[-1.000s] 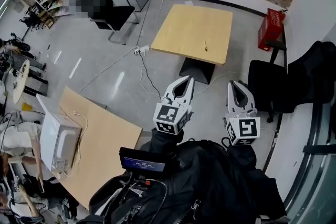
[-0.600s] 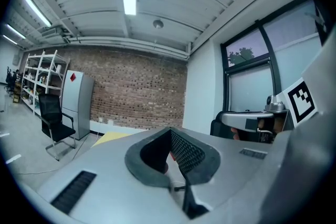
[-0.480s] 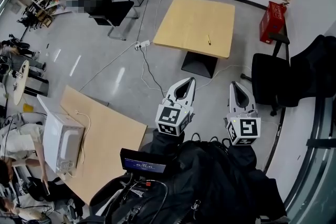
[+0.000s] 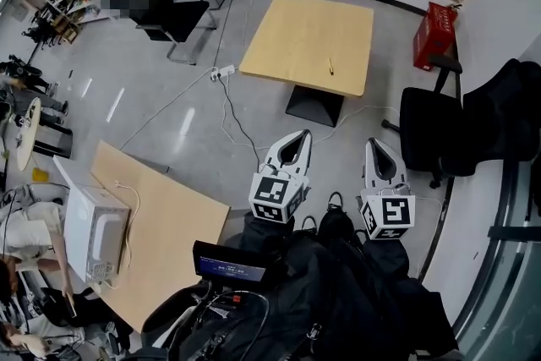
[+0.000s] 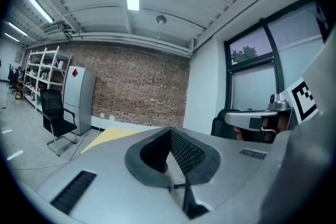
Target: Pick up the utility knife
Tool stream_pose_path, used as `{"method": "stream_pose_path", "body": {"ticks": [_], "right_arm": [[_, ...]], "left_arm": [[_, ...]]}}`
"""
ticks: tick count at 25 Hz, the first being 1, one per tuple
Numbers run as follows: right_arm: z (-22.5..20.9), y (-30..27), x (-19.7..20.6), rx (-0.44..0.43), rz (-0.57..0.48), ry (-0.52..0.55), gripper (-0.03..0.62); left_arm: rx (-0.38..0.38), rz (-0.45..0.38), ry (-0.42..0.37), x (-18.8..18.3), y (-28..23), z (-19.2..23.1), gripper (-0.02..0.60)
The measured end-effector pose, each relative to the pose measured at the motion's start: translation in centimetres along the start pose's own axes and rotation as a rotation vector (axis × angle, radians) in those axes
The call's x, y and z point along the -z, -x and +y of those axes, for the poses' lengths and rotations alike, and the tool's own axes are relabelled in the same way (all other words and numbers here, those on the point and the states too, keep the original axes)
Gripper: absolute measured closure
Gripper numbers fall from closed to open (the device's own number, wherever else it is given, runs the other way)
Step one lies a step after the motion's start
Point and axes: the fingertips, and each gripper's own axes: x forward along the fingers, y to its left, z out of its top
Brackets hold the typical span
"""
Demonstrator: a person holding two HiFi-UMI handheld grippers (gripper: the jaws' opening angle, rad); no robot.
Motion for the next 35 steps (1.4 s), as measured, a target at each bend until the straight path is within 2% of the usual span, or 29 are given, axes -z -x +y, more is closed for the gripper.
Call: {"method": "stream_pose_path", "body": {"ticks": [8, 14, 19, 24, 35], "right_arm": [[-3.1, -4.4, -2.3, -0.064, -0.046, 0.006, 0.589], [-5.8, -7.4, -3.2, -0.09, -0.063, 0.004, 0.59], [-7.4, -9.3, -3.1, -0.131, -0.053, 0.007, 0.589], [-9.3, -10.4, -2.8, -0.146, -0.038, -0.001, 0.589], [-11.1, -11.6, -1.5, -0.176, -0.003, -0.033, 0.589]], "left_arm": [[-0.053, -0.03, -0.046, -3.0, -4.7, 1.2, 0.583], [-0.064, -0.048, -0.073, -4.5, -8.3, 1.4, 0.583], [-0.099, -0.06, -0.069, -5.1, -10.7, 2.2, 0.583], [-0.077, -0.054, -0.05, -5.2, -12.7, 1.2, 0.583], [-0.112, -0.05, -0.029, -5.2, -14.2, 1.3, 0.583]]}}
